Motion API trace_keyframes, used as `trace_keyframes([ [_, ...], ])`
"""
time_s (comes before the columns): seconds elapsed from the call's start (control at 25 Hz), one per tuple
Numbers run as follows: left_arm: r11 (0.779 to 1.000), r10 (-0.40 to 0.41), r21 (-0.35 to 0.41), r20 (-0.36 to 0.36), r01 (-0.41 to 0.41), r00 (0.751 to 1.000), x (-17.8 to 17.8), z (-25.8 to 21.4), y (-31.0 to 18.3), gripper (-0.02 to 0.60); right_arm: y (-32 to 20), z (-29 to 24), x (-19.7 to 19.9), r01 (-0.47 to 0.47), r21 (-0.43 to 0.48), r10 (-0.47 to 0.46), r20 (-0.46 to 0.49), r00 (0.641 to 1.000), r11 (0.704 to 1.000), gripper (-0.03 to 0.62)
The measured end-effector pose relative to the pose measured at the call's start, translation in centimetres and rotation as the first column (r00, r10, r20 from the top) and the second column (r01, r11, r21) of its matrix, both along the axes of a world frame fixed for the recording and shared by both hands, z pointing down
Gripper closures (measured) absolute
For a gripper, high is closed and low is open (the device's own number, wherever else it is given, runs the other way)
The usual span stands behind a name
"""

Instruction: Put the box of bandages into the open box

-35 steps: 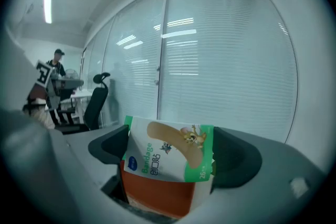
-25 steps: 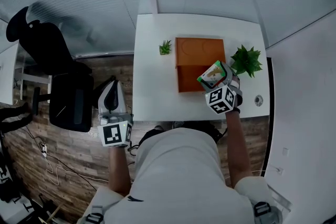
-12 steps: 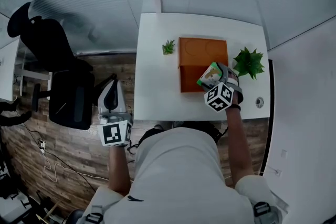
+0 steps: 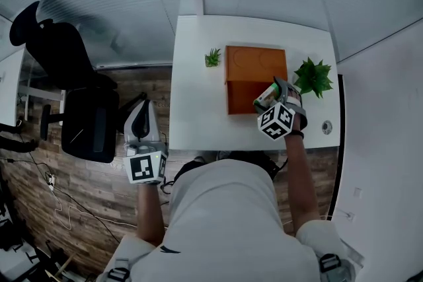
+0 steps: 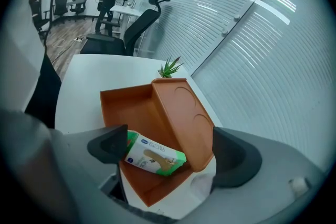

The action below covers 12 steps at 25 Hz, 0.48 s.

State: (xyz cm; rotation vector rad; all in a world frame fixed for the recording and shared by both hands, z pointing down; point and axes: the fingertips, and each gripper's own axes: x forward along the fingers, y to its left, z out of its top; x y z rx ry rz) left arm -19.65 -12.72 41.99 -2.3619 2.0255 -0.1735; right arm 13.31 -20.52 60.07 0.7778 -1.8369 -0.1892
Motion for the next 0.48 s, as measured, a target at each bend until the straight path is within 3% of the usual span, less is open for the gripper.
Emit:
trace_keyframes([
  [0.12,1.0,0.002,0.001,-0.001,-0.002,1.0,-0.1,0.0,0.2,0.575,0.2,-0.7,-0.1,-0.032,0.001,0.032,0.067,0.997,0.999,0.085],
  [0.24,1.0,0.006,0.005,-0.003,-0.006,1.0,-0.1,-0.2,0.3,0.575,0.4,-2.4,-0.4,-0.12,-0.036,0.126,0.264,0.956,0.992,0.086],
  [0.36,1.0,0.007,0.005,-0.003,-0.007,1.0,-0.2,-0.1,0.5,0.575,0.7,-5.0,-0.2,-0.211,-0.052,0.21,0.48,0.852,0.976,0.105],
  [0.44,1.0,0.007,0.005,-0.004,-0.007,1.0,-0.3,0.0,0.7,0.575,1.1,-7.7,0.1,-0.262,-0.013,0.213,0.624,0.752,0.965,0.15],
  [0.48,1.0,0.008,0.005,-0.004,-0.008,1.0,-0.4,0.0,0.8,0.575,1.4,-9.2,0.3,-0.29,0.014,0.199,0.693,0.692,0.957,0.206],
])
